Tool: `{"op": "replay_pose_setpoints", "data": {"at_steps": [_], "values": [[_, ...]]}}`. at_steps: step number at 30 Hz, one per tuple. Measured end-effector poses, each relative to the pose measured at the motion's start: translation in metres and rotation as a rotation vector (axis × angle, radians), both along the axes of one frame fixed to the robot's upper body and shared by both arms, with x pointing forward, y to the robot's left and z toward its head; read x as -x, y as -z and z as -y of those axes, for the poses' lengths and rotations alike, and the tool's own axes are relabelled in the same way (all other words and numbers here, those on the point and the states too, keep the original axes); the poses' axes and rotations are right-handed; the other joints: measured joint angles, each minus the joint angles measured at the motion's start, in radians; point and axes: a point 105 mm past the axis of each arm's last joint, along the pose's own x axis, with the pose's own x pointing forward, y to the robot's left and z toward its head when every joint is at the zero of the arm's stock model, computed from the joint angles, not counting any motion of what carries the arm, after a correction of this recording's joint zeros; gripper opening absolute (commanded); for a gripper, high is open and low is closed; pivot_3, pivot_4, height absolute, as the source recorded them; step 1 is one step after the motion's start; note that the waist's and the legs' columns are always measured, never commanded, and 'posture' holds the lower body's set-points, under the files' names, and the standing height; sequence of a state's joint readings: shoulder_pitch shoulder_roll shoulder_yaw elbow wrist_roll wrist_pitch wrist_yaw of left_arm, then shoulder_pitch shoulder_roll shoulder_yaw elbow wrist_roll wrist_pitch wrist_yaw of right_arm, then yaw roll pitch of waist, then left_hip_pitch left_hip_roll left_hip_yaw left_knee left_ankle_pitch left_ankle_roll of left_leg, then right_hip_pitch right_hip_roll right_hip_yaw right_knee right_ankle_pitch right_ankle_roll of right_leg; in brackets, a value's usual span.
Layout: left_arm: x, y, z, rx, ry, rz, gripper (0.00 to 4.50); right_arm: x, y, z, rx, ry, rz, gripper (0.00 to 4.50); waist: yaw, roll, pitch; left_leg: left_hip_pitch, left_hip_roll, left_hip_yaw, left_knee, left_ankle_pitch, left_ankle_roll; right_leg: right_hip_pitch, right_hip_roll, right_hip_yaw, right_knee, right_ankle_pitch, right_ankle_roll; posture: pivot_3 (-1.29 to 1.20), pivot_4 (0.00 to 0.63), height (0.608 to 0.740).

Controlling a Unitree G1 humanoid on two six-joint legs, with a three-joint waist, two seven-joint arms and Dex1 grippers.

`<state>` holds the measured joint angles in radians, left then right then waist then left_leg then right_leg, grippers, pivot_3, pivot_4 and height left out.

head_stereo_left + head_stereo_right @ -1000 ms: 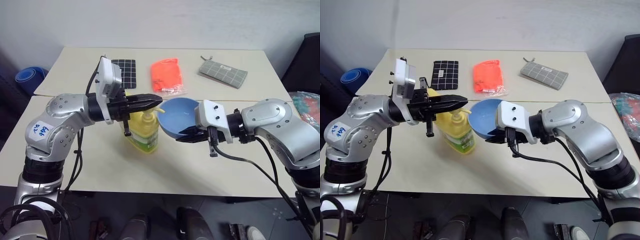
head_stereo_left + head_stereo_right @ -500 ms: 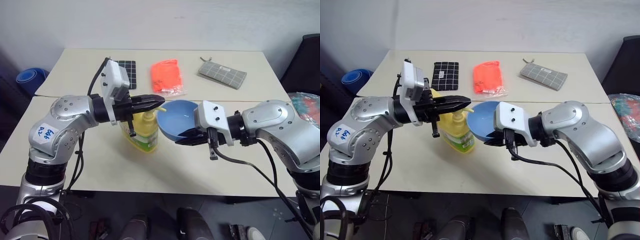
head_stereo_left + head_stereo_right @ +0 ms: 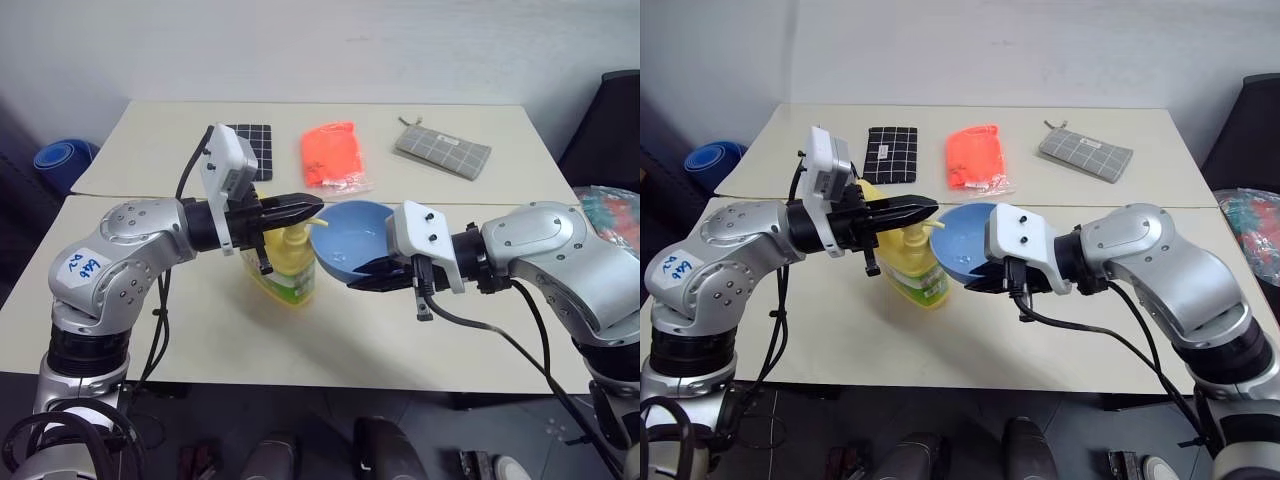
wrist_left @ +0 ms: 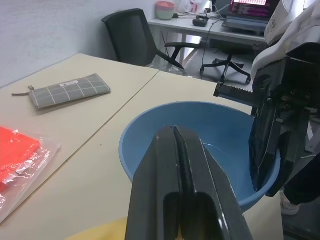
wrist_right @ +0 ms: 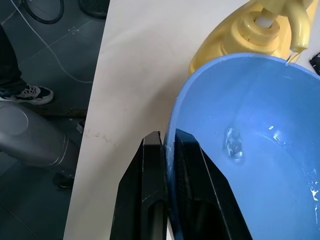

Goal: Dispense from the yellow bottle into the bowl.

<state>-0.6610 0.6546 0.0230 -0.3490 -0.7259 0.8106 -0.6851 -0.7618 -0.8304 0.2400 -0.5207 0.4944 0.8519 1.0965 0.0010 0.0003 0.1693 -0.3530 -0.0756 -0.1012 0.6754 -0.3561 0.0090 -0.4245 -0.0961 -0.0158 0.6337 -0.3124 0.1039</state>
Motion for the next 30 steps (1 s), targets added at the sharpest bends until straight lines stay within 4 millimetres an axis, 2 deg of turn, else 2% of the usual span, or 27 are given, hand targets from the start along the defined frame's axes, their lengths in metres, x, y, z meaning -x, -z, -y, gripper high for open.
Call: {"op": "replay_pose_setpoints", "data": {"at_steps": [6,9,11,15,18,21,24,26,27,28,29,30], "values": [[0.0,0.0,0.002,0.027,0.017,-0.006,0.03,-0.002,0.0,0.001,-0.004,0.003,0.013,0.0,0.0,0.0,0.0,0.0,0.0,0.0,0.0,0.0,0.0,0.0,0.0,0.0,0.0,0.0,0.0,0.0,0.15,0.74],[0.004,-0.006,-0.004,0.096,0.069,-0.002,0.03,-0.009,0.014,0.015,-0.006,0.044,0.021,0.0,0.003,-0.001,0.0,-0.001,0.0,0.0,0.0,0.0,0.0,0.0,0.0,0.0,-0.001,0.0,0.0,0.0,0.15,0.74],[0.006,-0.008,-0.015,0.132,0.083,0.002,0.03,-0.017,0.028,0.035,-0.007,0.101,0.024,0.0,0.004,-0.002,0.001,-0.003,0.0,0.0,0.001,0.0,0.0,-0.002,0.0,-0.001,-0.001,0.0,0.0,0.0,0.15,0.74],[0.012,-0.015,-0.051,0.159,0.053,0.046,0.03,-0.038,0.054,0.082,-0.022,0.217,0.067,0.0,0.004,-0.003,0.002,-0.004,0.0,0.0,0.0,0.0,0.0,-0.004,0.0,-0.001,-0.002,0.0,0.0,0.0,0.15,0.74],[0.018,-0.014,-0.079,0.141,-0.016,0.057,0.03,-0.05,0.072,0.107,-0.038,0.264,0.099,0.0,-0.007,-0.003,0.002,-0.003,0.0,0.001,-0.002,0.0,0.0,-0.004,0.001,0.0,-0.001,0.0,0.0,0.0,0.15,0.74],[0.027,0.012,-0.106,0.096,-0.096,-0.015,0.03,-0.061,0.101,0.126,-0.025,0.296,0.078,0.0,-0.014,-0.001,0.004,-0.001,0.0,0.001,-0.004,0.0,0.0,-0.004,0.001,0.002,-0.001,0.0,0.0,0.0,0.15,0.74],[0.035,0.043,-0.124,0.038,-0.175,-0.027,0.03,-0.074,0.122,0.133,-0.022,0.309,0.069,0.0,-0.019,0.0,0.004,-0.001,0.0,0.002,-0.004,0.0,0.0,-0.003,0.001,0.003,-0.002,0.0,-0.001,0.0,0.15,0.74],[0.037,0.059,-0.13,0.033,-0.223,-0.012,0.03,-0.079,0.132,0.142,-0.001,0.329,0.069,0.0,-0.019,0.001,0.004,-0.001,0.0,0.001,-0.004,0.0,0.0,-0.003,0.001,0.002,-0.003,0.0,-0.001,0.0,0.15,0.74],[0.037,0.066,-0.134,0.034,-0.245,-0.009,0.03,-0.082,0.131,0.144,0.003,0.327,0.086,0.0,-0.018,0.001,0.004,-0.001,0.0,0.001,-0.003,0.0,0.0,-0.003,0.001,0.001,-0.003,0.0,-0.001,0.0,0.15,0.74],[0.038,0.072,-0.136,0.032,-0.268,0.0,0.01,-0.086,0.131,0.146,-0.002,0.339,0.081,0.31,-0.017,0.001,0.004,-0.001,0.0,0.001,-0.003,0.0,0.0,-0.002,0.001,0.001,-0.003,0.0,-0.001,0.0,0.15,0.74],[0.039,0.077,-0.137,0.024,-0.277,-0.001,0.32,-0.087,0.131,0.147,-0.016,0.348,0.072,0.66,-0.015,0.001,0.004,-0.001,0.0,0.001,-0.003,0.0,0.0,-0.001,0.001,0.001,-0.004,0.0,-0.001,0.0,0.15,0.74],[0.041,0.083,-0.137,0.018,-0.289,-0.006,0.42,-0.087,0.134,0.148,-0.025,0.351,0.059,0.87,-0.013,0.0,0.004,-0.001,0.0,0.001,-0.003,0.0,0.0,-0.001,0.001,0.001,-0.004,0.0,-0.001,0.0,0.15,0.74]]}}
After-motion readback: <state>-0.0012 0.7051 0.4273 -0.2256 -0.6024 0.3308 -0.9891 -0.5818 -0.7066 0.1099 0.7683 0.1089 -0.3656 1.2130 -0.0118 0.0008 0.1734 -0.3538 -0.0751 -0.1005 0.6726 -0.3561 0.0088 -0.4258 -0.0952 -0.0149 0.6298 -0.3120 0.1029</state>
